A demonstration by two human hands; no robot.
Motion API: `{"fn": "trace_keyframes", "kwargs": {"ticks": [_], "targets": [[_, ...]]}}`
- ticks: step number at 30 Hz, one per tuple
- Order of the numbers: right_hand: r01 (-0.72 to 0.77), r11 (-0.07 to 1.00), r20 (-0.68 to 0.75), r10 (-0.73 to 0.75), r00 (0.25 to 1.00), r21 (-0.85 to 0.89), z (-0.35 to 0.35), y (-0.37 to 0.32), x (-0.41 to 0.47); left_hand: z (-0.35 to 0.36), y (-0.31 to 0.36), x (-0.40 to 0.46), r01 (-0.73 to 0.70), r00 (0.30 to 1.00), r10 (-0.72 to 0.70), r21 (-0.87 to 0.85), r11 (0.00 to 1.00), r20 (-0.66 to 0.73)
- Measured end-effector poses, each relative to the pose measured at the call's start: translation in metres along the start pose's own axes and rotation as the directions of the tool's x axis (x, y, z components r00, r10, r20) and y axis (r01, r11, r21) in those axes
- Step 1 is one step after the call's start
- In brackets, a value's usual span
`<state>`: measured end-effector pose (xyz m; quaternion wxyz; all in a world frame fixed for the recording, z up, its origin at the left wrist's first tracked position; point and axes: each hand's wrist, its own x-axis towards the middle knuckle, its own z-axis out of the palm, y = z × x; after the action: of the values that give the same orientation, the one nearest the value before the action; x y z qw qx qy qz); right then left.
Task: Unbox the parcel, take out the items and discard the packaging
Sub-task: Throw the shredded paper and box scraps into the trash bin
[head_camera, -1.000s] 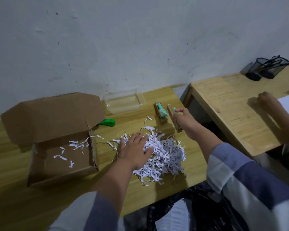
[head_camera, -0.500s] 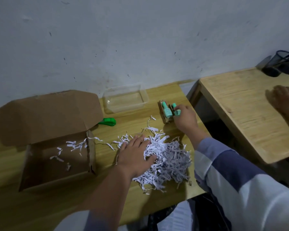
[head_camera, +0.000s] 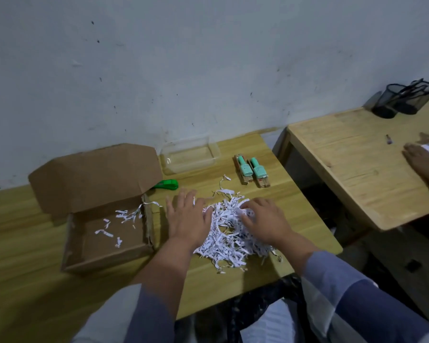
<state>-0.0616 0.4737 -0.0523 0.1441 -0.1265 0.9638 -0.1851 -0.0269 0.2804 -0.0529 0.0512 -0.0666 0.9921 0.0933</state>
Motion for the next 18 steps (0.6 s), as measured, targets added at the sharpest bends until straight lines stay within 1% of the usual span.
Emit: {"fn": "trace_keyframes", "kwargs": {"ticks": [3, 6, 8, 10, 13, 16, 18], "targets": [[0.018, 0.998, 0.015, -0.017, 1.0, -0.059, 0.016, 0.002, -0.01, 0.014, -0.017, -0.003, 0.093, 0.992, -0.095, 0.029, 0.995, 0.082], [0.012, 0.999, 0.032, -0.01, 0.999, -0.051, 0.031, 0.005, -0.013, 0.029, -0.026, -0.009, 0.181, 0.972, -0.165, -0.087, 0.98, 0.17], [0.016, 0.999, 0.015, -0.016, 1.0, -0.033, 0.039, 0.005, -0.013, 0.036, -0.024, -0.012, 0.2, 0.968, -0.168, -0.173, 0.964, 0.186], [0.018, 0.999, -0.006, -0.019, 1.0, -0.041, 0.045, 0.005, -0.013, 0.04, -0.018, -0.013, 0.157, 0.979, -0.124, -0.213, 0.964, 0.159], [0.022, 0.997, -0.026, -0.024, 0.999, -0.067, 0.05, 0.006, -0.013, 0.044, -0.004, -0.015, 0.04, 0.993, -0.006, -0.286, 0.957, 0.117], [0.013, 0.996, -0.006, -0.014, 1.0, -0.087, 0.05, 0.006, -0.011, 0.043, 0.012, -0.015, -0.045, 0.995, 0.077, -0.376, 0.926, 0.071], [0.006, 0.996, 0.006, -0.005, 1.0, -0.093, 0.047, 0.006, -0.009, 0.04, 0.02, -0.015, -0.103, 0.99, 0.132, -0.396, 0.912, 0.045]]}}
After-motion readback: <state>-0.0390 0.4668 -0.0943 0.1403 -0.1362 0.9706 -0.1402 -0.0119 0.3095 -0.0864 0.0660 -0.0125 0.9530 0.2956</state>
